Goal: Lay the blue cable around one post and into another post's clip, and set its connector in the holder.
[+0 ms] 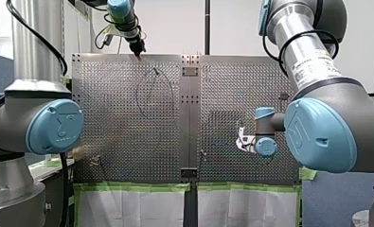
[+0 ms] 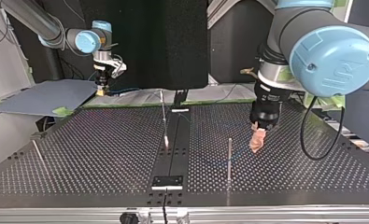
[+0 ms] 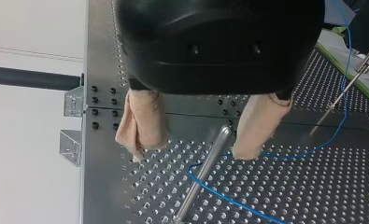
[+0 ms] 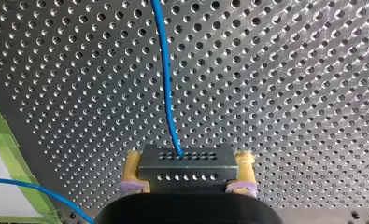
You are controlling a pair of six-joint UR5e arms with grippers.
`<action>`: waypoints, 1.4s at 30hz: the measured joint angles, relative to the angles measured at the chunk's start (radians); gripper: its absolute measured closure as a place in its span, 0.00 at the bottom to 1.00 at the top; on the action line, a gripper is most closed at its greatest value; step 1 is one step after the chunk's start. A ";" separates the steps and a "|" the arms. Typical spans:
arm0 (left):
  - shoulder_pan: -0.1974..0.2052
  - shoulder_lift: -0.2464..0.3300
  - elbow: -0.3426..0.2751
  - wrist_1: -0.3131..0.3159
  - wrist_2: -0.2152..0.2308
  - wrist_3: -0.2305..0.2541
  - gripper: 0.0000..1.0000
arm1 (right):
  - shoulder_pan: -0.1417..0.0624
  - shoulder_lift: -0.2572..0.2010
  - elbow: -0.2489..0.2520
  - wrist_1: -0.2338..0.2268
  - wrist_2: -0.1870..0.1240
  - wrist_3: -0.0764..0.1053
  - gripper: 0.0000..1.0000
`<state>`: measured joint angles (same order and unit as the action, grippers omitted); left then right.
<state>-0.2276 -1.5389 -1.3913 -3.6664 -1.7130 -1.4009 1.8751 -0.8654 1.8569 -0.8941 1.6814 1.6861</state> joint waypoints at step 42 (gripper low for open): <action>-0.052 0.125 -0.196 0.164 0.146 -0.145 0.00 | 0.006 0.000 0.000 0.007 0.000 -0.004 1.00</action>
<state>-0.2800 -1.4142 -1.5877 -3.5026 -1.5667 -1.5463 1.8813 -0.8652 1.8570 -0.8872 1.6814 1.6819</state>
